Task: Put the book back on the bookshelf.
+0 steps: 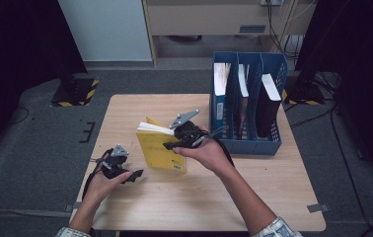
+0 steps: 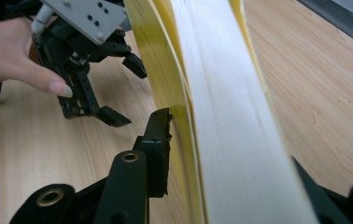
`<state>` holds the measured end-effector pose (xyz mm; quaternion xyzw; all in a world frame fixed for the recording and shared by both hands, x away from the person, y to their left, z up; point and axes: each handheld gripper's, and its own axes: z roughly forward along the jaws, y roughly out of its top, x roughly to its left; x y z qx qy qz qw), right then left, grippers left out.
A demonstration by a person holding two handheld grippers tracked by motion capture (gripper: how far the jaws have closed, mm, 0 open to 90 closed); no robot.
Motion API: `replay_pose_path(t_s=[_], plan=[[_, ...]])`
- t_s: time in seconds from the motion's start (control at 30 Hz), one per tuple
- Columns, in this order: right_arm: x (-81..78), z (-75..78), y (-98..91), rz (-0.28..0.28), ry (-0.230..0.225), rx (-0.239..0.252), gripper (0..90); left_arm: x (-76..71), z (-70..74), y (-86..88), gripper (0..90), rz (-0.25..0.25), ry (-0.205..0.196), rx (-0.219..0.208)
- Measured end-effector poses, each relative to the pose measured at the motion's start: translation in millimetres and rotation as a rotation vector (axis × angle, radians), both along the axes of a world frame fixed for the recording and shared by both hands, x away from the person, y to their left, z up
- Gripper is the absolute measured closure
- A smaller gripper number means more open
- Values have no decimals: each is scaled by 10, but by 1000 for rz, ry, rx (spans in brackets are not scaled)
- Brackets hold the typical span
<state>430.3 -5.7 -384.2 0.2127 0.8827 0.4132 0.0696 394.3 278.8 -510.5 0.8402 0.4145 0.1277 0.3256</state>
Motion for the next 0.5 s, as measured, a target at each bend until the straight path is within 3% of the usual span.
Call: replay_pose_path(t_s=[0.27,0.5], plan=[[22,20,5,-5,1,-16,736,-11,-15,13,77,-3,0,14],[85,18,-31,-44,-6,-15,749,-9,-26,41,85,9,2,23]])
